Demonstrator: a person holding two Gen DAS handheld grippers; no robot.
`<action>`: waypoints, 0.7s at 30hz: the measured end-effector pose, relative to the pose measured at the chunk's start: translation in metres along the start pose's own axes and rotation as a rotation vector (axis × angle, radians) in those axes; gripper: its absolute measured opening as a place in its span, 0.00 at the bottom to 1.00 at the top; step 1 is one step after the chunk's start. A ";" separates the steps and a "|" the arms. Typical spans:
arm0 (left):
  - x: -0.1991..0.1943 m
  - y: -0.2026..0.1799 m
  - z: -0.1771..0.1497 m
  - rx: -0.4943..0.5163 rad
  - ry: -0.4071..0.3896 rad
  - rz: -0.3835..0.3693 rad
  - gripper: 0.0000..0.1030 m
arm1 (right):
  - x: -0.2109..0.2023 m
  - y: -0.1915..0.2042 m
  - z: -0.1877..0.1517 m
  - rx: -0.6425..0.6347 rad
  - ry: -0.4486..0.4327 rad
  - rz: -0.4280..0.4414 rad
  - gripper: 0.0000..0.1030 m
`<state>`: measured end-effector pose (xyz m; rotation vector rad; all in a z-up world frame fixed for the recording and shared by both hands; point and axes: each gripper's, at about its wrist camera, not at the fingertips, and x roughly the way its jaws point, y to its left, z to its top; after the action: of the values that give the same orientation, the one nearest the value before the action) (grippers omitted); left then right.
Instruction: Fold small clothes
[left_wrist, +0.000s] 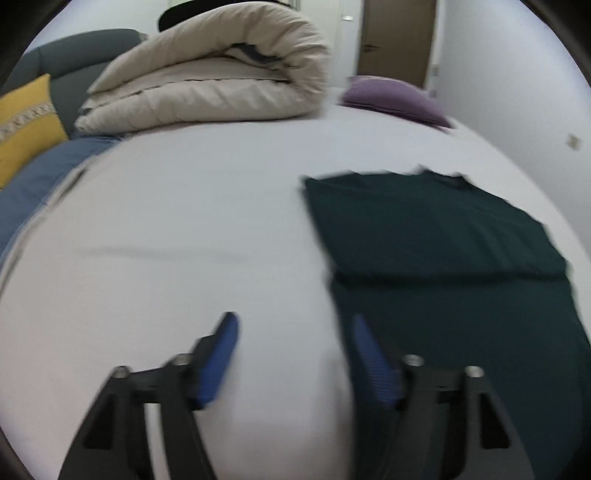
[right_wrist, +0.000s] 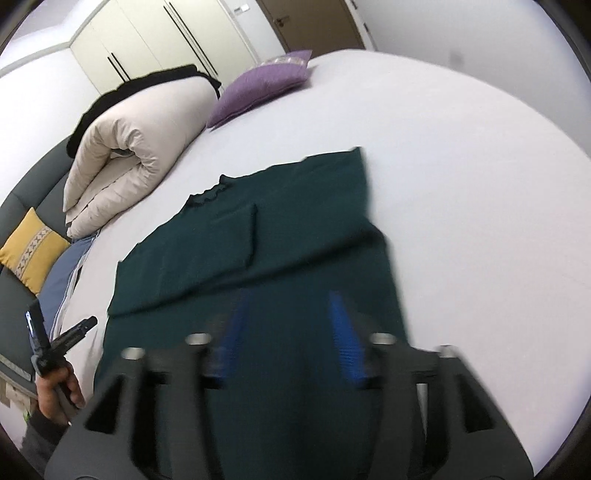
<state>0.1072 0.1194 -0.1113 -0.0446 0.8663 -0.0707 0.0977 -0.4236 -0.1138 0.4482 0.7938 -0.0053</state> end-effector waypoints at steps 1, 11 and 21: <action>-0.013 0.000 -0.015 -0.014 0.009 -0.032 0.73 | -0.014 -0.008 -0.012 0.003 0.005 0.003 0.54; -0.069 -0.002 -0.126 -0.109 0.156 -0.204 0.73 | -0.087 -0.085 -0.111 0.137 0.114 0.011 0.54; -0.077 0.029 -0.141 -0.267 0.234 -0.372 0.73 | -0.110 -0.115 -0.152 0.214 0.178 0.095 0.54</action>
<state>-0.0488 0.1526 -0.1463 -0.4554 1.0885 -0.3136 -0.1041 -0.4861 -0.1757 0.6963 0.9507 0.0384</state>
